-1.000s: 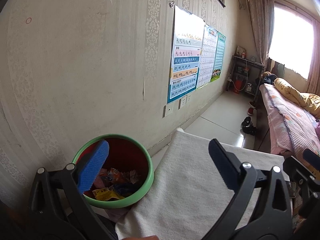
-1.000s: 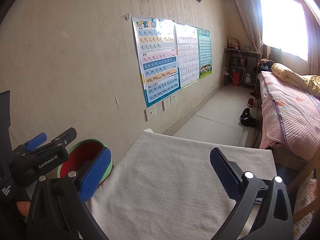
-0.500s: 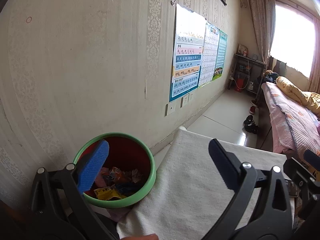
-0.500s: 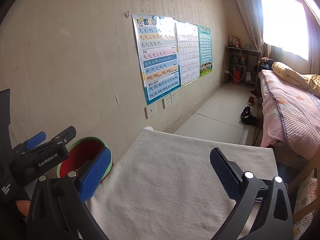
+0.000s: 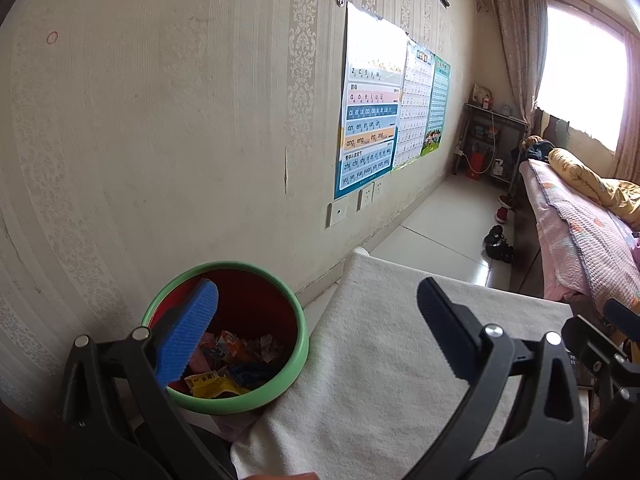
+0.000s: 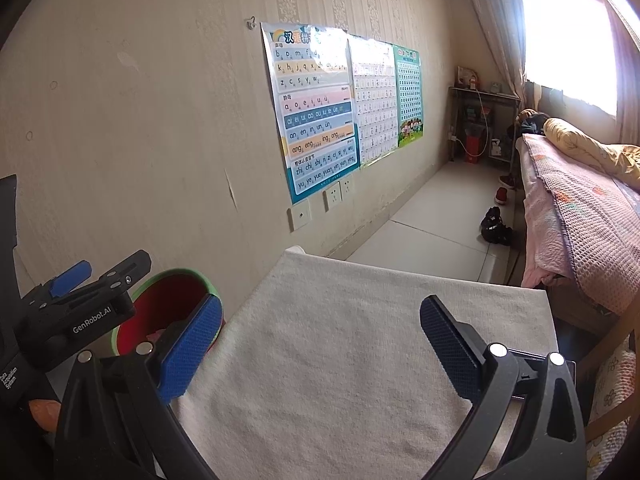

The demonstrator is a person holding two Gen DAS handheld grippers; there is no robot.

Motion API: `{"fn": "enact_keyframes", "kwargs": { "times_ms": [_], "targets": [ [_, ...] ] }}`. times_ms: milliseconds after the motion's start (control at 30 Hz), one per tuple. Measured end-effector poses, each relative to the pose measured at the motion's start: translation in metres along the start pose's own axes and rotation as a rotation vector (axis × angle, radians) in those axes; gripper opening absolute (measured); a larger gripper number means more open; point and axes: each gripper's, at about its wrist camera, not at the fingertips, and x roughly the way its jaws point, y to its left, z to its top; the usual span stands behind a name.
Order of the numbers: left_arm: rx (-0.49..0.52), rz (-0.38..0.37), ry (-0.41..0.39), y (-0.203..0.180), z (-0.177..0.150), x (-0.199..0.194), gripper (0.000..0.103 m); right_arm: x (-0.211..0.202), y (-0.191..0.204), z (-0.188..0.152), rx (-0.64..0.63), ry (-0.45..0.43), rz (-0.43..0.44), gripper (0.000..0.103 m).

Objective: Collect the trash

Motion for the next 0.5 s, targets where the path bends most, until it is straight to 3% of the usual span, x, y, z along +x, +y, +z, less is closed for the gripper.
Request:
{"fn": "enact_keyframes", "kwargs": {
  "times_ms": [500],
  "targets": [
    [0.001,-0.011,0.027,0.0001,-0.0024,0.0066,0.098,0.0072,-0.0018,-0.0050,-0.005,0.023,0.000,0.096]
  ]
}}
